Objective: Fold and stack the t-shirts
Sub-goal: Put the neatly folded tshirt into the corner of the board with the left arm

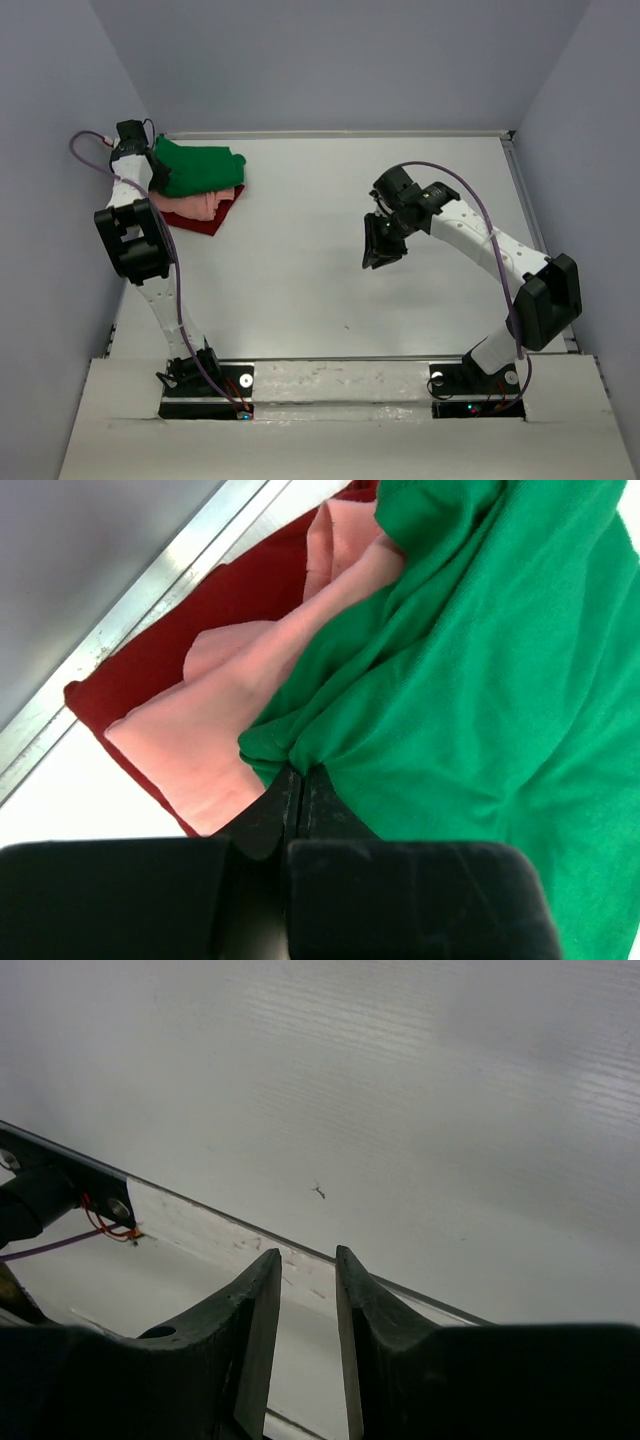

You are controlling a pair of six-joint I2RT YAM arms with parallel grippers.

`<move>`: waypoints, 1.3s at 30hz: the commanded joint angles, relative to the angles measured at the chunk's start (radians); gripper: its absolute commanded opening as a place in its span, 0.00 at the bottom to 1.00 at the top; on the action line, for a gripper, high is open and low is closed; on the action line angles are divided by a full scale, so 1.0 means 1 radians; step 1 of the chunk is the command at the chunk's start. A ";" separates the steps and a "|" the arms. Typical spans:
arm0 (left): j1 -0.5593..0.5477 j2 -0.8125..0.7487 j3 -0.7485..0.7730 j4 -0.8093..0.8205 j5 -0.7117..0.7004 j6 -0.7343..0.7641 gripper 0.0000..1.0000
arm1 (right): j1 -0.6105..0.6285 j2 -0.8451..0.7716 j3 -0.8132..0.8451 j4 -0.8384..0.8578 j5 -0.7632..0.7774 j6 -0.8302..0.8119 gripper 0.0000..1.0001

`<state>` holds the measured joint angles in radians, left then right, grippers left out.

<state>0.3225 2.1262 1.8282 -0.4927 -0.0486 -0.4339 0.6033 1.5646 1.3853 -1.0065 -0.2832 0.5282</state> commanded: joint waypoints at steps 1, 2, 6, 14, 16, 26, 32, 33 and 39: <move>0.006 -0.098 0.092 -0.021 -0.034 0.024 0.00 | 0.013 -0.029 -0.023 0.058 -0.025 0.010 0.34; 0.007 -0.101 0.104 -0.035 -0.036 0.026 0.00 | 0.013 -0.031 -0.032 0.063 -0.030 0.010 0.34; 0.006 -0.111 0.172 -0.064 -0.042 0.035 0.00 | 0.013 -0.040 -0.049 0.080 -0.034 0.012 0.34; 0.007 -0.089 0.247 -0.119 -0.098 0.057 0.00 | 0.013 -0.060 -0.078 0.086 -0.030 0.010 0.34; 0.012 -0.081 0.249 -0.125 -0.109 0.061 0.00 | 0.013 -0.061 -0.080 0.080 -0.028 0.009 0.34; 0.044 -0.071 0.227 -0.135 -0.160 0.054 0.00 | 0.013 -0.069 -0.106 0.091 -0.033 0.010 0.34; 0.095 -0.065 0.215 -0.142 -0.186 0.046 0.00 | 0.013 -0.063 -0.123 0.105 -0.042 0.010 0.34; 0.105 -0.055 0.220 -0.153 -0.192 0.044 0.00 | 0.013 -0.063 -0.126 0.106 -0.042 0.010 0.34; 0.116 -0.038 0.220 -0.156 -0.220 0.043 0.00 | 0.013 -0.071 -0.127 0.106 -0.040 0.006 0.34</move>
<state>0.3962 2.1006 2.0357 -0.6464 -0.1810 -0.3737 0.6094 1.5311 1.2598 -0.9321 -0.3099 0.5323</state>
